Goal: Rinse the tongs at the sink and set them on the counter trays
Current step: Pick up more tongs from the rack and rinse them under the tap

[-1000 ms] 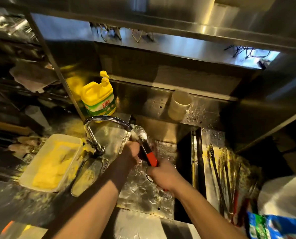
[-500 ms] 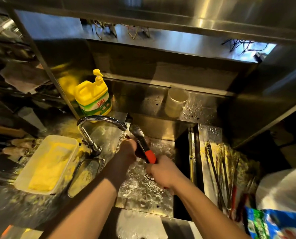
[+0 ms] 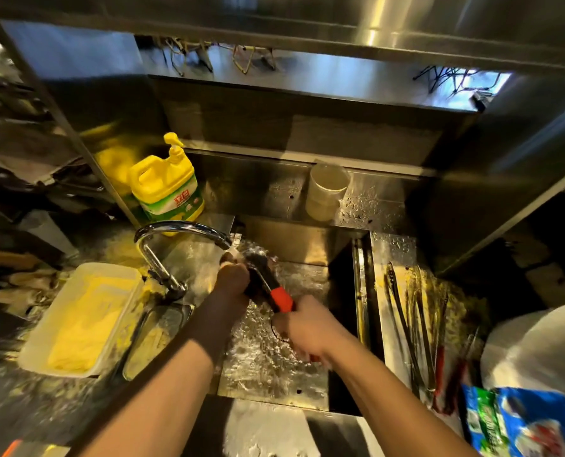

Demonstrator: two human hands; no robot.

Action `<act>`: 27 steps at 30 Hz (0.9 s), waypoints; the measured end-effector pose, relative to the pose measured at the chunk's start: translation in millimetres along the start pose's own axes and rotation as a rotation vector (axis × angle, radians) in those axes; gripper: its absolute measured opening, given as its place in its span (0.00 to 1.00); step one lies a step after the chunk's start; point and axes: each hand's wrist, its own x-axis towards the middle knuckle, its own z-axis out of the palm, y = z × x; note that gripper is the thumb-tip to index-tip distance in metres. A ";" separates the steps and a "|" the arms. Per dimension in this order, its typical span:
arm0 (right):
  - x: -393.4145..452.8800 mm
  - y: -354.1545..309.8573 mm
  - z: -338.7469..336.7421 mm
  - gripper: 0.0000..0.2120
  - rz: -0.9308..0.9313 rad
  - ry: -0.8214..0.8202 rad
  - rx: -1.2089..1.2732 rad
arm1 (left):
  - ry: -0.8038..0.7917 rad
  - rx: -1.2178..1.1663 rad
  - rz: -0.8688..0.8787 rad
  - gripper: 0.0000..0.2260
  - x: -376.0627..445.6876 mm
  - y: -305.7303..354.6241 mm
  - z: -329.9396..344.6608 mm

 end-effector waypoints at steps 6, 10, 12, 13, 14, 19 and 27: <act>-5.4 1.5 -1.1 0.04 0.010 -0.009 -0.057 | 0.055 0.006 -0.025 0.11 -0.7 -9.1 -0.4; -3.5 1.0 -3.8 0.02 -0.007 0.031 -0.022 | -0.020 -0.039 -0.070 0.09 -7.0 -19.1 4.0; -12.8 7.7 -3.2 0.03 -0.002 -0.022 -0.044 | 0.022 -0.012 -0.011 0.06 -6.4 -17.1 -6.1; -19.4 14.5 -5.6 0.06 0.013 -0.056 -0.036 | 0.071 -0.002 0.006 0.06 -3.2 -12.7 -16.4; -25.7 21.6 -11.8 0.10 0.024 -0.073 -0.023 | 0.119 0.006 0.018 0.12 4.3 -10.8 -24.8; -22.9 28.0 -36.9 0.21 -0.059 0.153 -0.087 | 0.086 -0.130 -0.023 0.17 8.7 -20.2 -28.7; 0.0 17.3 -18.5 0.19 -0.134 0.264 -0.486 | -0.437 -0.416 -0.081 0.20 -23.6 -20.0 -14.9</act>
